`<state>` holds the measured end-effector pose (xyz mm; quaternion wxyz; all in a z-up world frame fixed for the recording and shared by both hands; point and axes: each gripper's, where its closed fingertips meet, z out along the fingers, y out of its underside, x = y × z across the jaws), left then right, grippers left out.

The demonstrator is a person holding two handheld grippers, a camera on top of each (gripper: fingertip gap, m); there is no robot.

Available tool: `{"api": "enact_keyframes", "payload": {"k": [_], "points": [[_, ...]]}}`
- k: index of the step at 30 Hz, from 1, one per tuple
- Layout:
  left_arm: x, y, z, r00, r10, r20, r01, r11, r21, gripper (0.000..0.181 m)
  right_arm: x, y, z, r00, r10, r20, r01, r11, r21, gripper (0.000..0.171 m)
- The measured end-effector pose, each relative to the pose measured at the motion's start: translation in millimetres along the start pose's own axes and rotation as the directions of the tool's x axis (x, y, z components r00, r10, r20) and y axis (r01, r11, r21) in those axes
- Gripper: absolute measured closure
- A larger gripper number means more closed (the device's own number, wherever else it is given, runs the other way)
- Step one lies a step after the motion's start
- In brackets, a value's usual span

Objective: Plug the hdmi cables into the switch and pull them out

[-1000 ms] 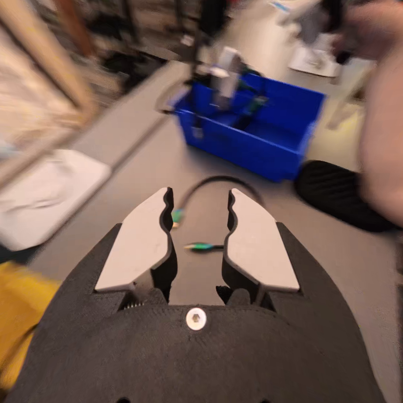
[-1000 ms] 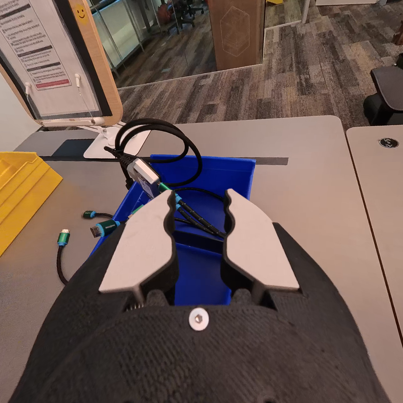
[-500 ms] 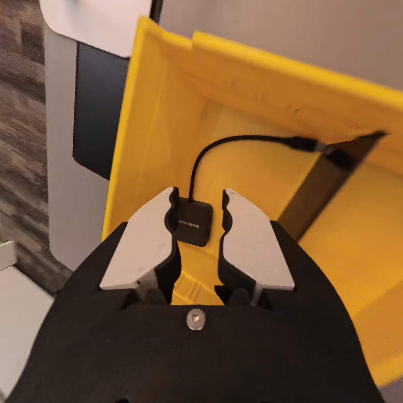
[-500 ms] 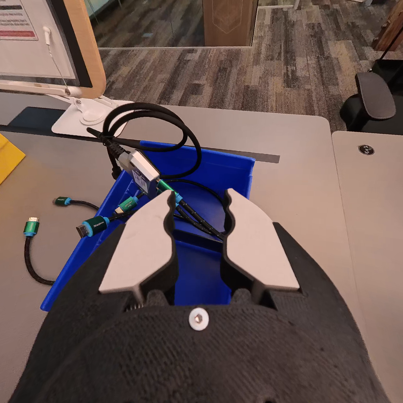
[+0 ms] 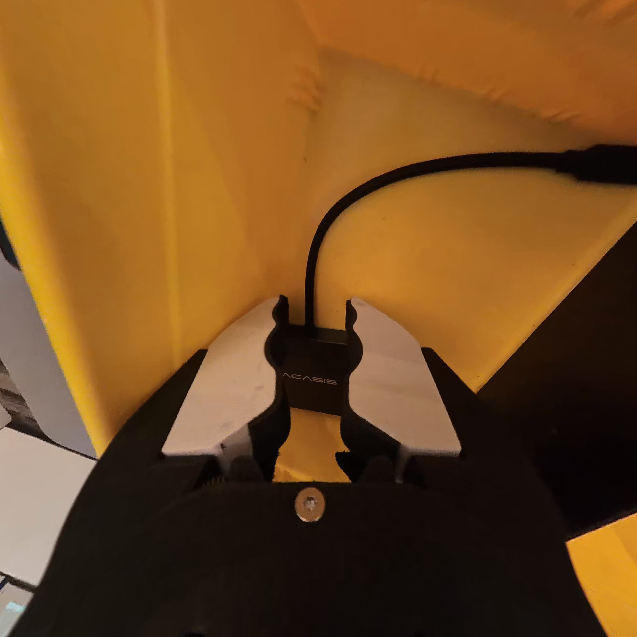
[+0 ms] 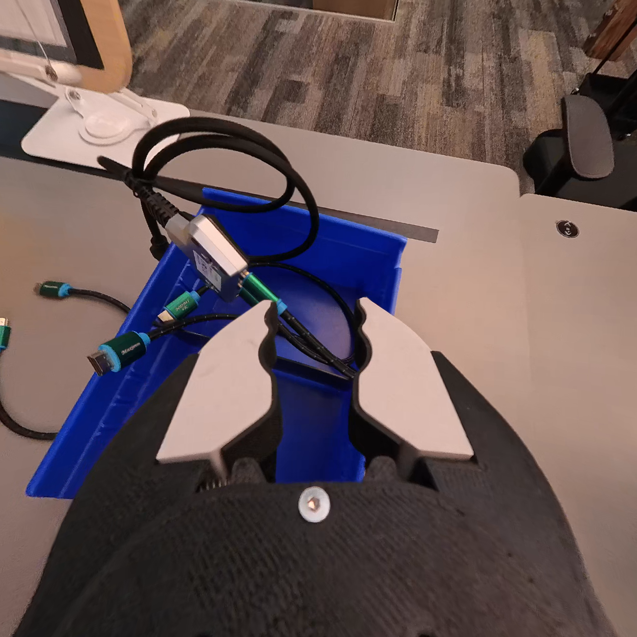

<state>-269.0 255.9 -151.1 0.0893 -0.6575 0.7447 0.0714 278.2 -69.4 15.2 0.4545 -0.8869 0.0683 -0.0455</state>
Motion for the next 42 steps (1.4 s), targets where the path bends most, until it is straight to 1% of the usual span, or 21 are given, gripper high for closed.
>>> {"api": "enact_keyframes", "payload": {"k": [1,3,7,8,12,14,16,18,21,23,24,26,28,30,32,33,35,37,38,40,42], "points": [[1,0,0,1.0,0.011,-0.01,-0.011,1.0,-0.001,0.152,-2,1,2,1.0,-0.015,-0.002,0.015,1.0,-0.011,0.127],[2,-1,0,0.999,0.027,-0.03,-0.028,1.0,-0.003,0.153,-6,2,5,0.999,-0.042,0.002,0.042,0.999,-0.031,0.127],[9,0,1,0.995,-0.004,-0.096,0.003,1.0,-0.008,0.167,-10,4,10,0.997,-0.082,0.003,0.082,0.995,-0.055,0.128],[8,2,1,0.996,-0.006,-0.09,0.005,1.0,-0.021,0.177,-11,4,11,0.996,-0.088,0.006,0.088,0.994,-0.058,0.128],[3,3,-6,0.999,0.04,0.016,-0.039,0.998,-0.047,0.178,-15,2,12,0.993,-0.119,0.016,0.12,0.991,-0.054,0.129],[-4,-1,-22,0.997,0.015,0.08,-0.015,1.0,-0.005,0.178,-16,-1,10,0.991,-0.131,0.017,0.132,0.991,-0.038,0.13],[-12,-5,-46,0.99,-0.029,0.136,0.021,0.998,0.061,0.178,-18,-5,8,0.991,-0.135,0.021,0.135,0.991,-0.014,0.13],[-19,-10,-76,0.979,-0.085,0.185,0.062,0.99,0.13,0.178,-19,-10,5,0.99,-0.136,0.023,0.136,0.991,0.012,0.131],[-21,-25,-132,0.953,-0.135,0.271,0.057,0.958,0.28,0.178,-24,-19,-1,0.989,-0.146,0.03,0.144,0.988,0.063,0.132],[-15,-42,-175,0.939,-0.191,0.285,0.057,0.906,0.419,0.178,-34,-32,-7,0.985,-0.164,0.046,0.157,0.979,0.127,0.131],[-9,-53,-198,0.934,-0.227,0.275,0.06,0.86,0.506,0.178,-42,-41,-10,0.982,-0.179,0.062,0.166,0.971,0.174,0.132],[5,-78,-243,0.931,-0.297,0.211,0.081,0.732,0.676,0.178,-68,-63,-19,0.969,-0.219,0.114,0.178,0.94,0.292,0.131],[24,-104,-283,0.932,-0.347,0.105,0.121,0.57,0.813,0.178,-106,-87,-31,0.942,-0.28,0.186,0.18,0.887,0.425,0.131],[45,-128,-312,0.934,-0.356,-0.006,0.169,0.429,0.887,0.178,-152,-107,-45,0.896,-0.359,0.261,0.164,0.814,0.558,0.126],[64,-150,-331,0.933,-0.356,-0.062,0.189,0.335,0.923,0.178,-202,-121,-58,0.841,-0.422,0.339,0.112,0.748,0.654,0.123],[73,-160,-337,0.932,-0.355,-0.071,0.188,0.306,0.933,0.178,-227,-124,-62,0.808,-0.452,0.378,0.085,0.725,0.683,0.121],[86,-179,-342,0.928,-0.365,-0.077,0.187,0.277,0.942,0.178,-277,-123,-66,0.742,-0.506,0.44,0.048,0.694,0.718,0.115],[95,-198,-343,0.921,-0.372,-0.118,0.219,0.241,0.945,0.178,-319,-118,-62,0.695,-0.529,0.487,0.019,0.691,0.723,0.111],[98,-207,-341,0.918,-0.371,-0.139,0.238,0.237,0.942,0.178,-336,-114,-57,0.684,-0.525,0.507,0.012,0.703,0.711,0.109],[103,-223,-336,0.909,-0.38,-0.169,0.271,0.233,0.934,0.178,-359,-107,-41,0.696,-0.487,0.528,0.001,0.735,0.678,0.109],[109,-237,-327,0.905,-0.385,-0.182,0.293,0.252,0.922,0.178,-366,-100,-18,0.756,-0.433,0.491,0.026,0.769,0.638,0.109]]}}
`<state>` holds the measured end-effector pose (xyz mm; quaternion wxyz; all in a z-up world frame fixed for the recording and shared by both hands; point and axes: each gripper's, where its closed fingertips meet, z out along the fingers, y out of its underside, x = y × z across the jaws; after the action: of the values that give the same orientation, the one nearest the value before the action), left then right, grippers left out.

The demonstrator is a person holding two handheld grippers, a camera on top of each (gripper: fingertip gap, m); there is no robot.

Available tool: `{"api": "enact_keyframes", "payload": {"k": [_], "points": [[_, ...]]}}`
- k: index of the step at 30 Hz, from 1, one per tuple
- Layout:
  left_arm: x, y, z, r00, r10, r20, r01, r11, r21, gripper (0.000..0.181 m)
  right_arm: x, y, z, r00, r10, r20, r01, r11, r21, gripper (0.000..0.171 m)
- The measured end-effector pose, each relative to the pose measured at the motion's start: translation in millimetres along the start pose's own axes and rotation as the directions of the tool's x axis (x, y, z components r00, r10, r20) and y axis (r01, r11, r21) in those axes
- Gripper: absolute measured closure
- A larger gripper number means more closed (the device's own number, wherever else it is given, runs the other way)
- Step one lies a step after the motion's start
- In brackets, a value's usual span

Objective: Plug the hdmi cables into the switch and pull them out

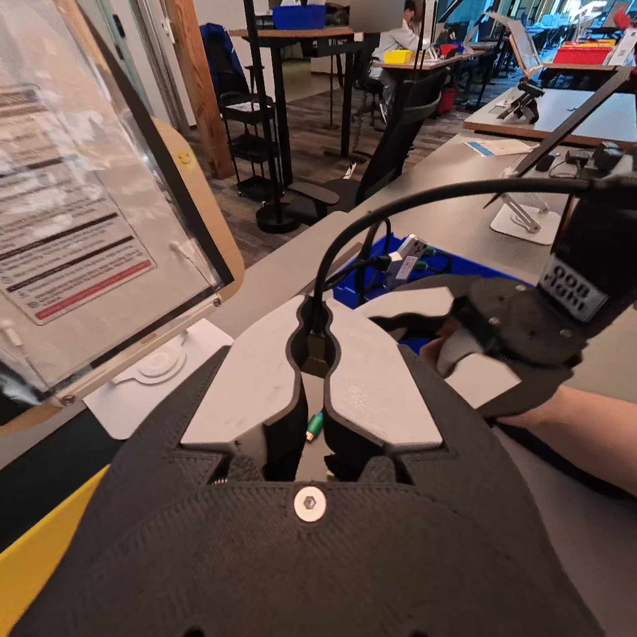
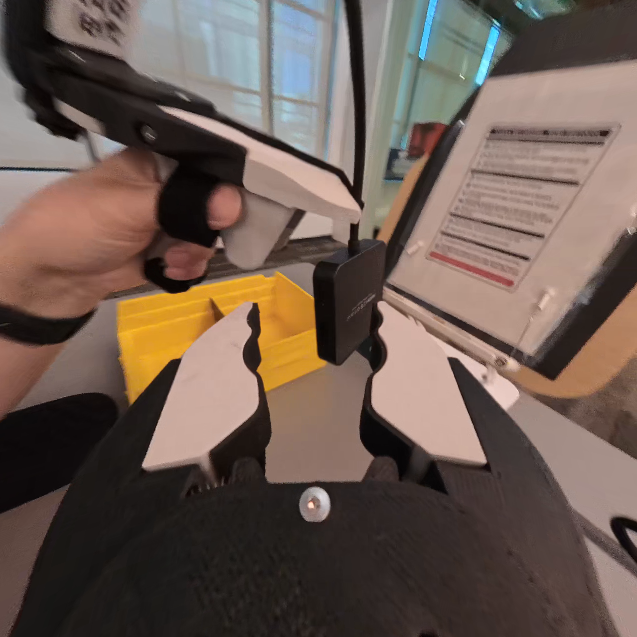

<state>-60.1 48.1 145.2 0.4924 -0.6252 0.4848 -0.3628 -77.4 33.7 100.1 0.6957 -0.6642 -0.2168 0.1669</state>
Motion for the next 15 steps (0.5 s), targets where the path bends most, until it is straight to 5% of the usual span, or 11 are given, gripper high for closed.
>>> {"api": "enact_keyframes", "payload": {"k": [2,4,7,9,11,15], "points": [[8,6,9,1.0,0.0,-0.004,0.0,1.0,-0.01,0.178,8,17,7,0.997,-0.022,-0.071,0.019,0.999,-0.051,0.119],[10,12,13,1.0,0.002,0.0,-0.002,1.0,-0.005,0.178,15,28,8,0.992,-0.069,-0.109,0.06,0.994,-0.089,0.149],[6,19,12,1.0,-0.029,-0.007,0.029,0.999,0.028,0.178,20,36,8,0.994,-0.043,-0.101,0.031,0.992,-0.121,0.156],[-2,28,9,0.998,-0.063,0.0,0.063,0.998,0.03,0.176,16,43,12,0.997,0.072,-0.039,-0.076,0.99,-0.117,0.156],[-17,39,1,0.994,-0.098,0.054,0.098,0.995,0.012,0.138,9,62,21,0.97,0.239,0.034,-0.23,0.96,-0.162,0.157],[-40,49,-29,0.979,-0.17,0.116,0.164,0.985,0.057,0.125,-21,119,38,0.768,0.618,0.169,-0.513,0.751,-0.417,0.156]]}}
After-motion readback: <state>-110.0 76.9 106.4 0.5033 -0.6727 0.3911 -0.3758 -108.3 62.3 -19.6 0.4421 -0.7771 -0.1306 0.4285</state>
